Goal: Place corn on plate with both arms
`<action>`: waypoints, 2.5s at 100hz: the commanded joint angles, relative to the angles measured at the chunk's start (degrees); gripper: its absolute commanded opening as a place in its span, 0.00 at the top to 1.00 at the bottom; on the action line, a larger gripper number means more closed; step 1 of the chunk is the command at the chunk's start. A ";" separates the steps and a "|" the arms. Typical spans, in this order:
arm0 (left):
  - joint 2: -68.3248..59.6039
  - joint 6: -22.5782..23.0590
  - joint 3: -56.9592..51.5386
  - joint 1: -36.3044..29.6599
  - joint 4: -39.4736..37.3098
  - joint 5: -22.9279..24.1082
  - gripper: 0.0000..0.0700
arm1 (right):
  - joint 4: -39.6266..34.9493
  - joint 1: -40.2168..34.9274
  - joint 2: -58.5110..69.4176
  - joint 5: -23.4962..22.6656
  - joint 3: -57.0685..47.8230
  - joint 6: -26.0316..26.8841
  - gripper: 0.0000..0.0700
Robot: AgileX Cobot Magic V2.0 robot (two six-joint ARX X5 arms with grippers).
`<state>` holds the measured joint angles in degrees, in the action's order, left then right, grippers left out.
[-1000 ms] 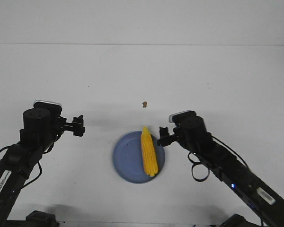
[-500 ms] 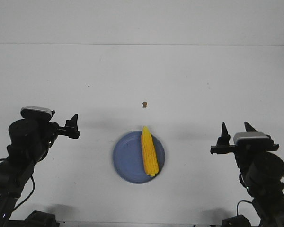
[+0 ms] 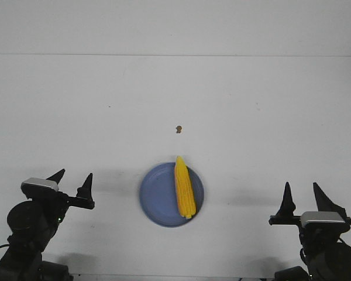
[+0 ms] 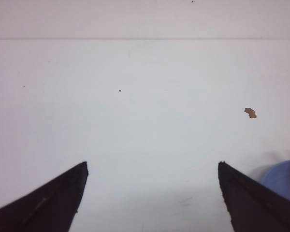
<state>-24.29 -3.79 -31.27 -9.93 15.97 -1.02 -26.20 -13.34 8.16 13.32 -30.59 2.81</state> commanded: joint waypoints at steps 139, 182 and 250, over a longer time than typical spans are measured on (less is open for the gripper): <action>3.89 0.42 0.04 0.04 -2.49 0.22 0.98 | 0.37 -0.11 0.15 0.22 -0.37 0.37 1.00; 19.19 0.52 21.05 3.76 -22.75 0.22 0.98 | 0.37 -0.11 0.15 0.22 -0.37 0.37 1.00; 24.13 -0.55 30.47 5.16 -28.04 0.02 0.98 | 0.37 -0.11 0.15 0.22 -0.37 0.37 1.00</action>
<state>-0.23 -3.99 -1.91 -4.89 -11.44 -0.99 -26.44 -13.34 8.25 13.52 -30.59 2.83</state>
